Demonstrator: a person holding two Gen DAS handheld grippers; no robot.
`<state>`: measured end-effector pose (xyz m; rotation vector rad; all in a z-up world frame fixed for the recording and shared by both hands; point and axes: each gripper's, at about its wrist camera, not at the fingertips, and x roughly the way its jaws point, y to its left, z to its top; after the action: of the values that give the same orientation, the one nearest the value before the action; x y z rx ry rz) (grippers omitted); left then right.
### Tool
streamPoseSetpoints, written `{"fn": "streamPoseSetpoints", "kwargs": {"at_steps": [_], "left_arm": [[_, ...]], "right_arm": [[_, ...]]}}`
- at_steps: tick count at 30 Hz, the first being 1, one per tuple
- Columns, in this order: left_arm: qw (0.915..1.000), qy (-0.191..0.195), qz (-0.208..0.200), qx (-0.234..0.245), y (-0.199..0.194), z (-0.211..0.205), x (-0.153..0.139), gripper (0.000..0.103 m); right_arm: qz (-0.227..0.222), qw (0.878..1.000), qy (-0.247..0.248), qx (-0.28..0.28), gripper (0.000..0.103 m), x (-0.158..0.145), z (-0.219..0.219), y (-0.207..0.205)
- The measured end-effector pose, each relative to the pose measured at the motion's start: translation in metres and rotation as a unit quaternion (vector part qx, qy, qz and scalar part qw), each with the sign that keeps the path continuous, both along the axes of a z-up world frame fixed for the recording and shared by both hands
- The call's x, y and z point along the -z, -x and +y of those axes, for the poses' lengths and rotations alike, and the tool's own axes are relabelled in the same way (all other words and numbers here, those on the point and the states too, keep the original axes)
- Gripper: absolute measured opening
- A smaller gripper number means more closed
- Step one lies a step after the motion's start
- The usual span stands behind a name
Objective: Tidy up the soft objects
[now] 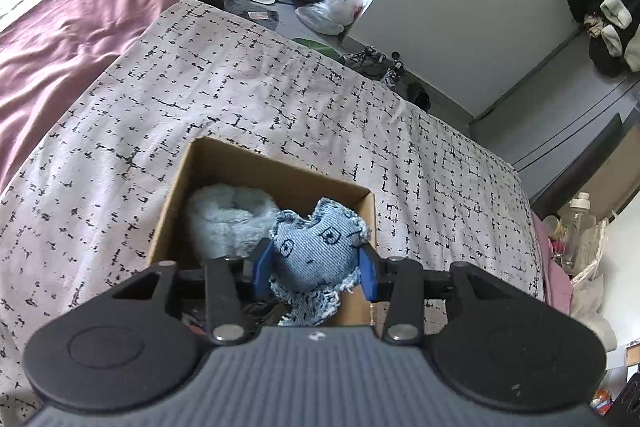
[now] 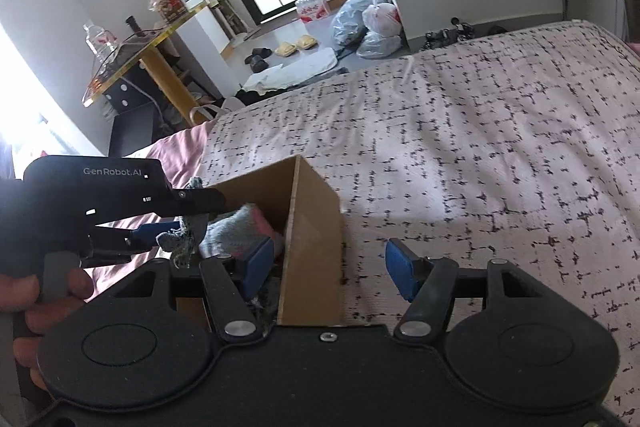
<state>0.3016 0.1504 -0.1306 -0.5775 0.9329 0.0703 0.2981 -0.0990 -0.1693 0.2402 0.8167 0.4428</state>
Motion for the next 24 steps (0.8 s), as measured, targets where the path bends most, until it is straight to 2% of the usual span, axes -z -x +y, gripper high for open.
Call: {"fn": "streamPoseSetpoints", "kwargs": {"at_steps": [1,5,6,14,22,24], "left_arm": [[1.0,-0.001,0.003,0.001,-0.002,-0.002,0.001,0.043],[0.9999,0.005,0.011,-0.001,-0.005,-0.007,0.003,0.067],[0.9998,0.002,0.015,-0.008,-0.005,-0.008,0.003,0.07],[0.9994,-0.014,0.021,-0.024,0.006,-0.011,-0.005,0.072],[0.9983,-0.048,0.026,-0.02,0.024,-0.021,-0.02,0.073],[0.9978,-0.058,0.025,-0.018,0.03,-0.024,-0.026,0.076]], "right_arm": [[0.001,1.0,-0.001,0.003,0.063,0.001,-0.003,-0.001],[0.002,1.0,-0.008,0.01,0.063,0.002,-0.015,-0.003],[0.002,1.0,-0.01,0.012,0.063,0.002,-0.018,-0.004],[-0.001,1.0,-0.026,0.016,0.063,-0.002,-0.034,0.0],[-0.013,0.999,-0.031,0.007,0.065,-0.016,-0.042,0.013],[-0.017,0.999,-0.035,0.006,0.066,-0.02,-0.046,0.019]]}}
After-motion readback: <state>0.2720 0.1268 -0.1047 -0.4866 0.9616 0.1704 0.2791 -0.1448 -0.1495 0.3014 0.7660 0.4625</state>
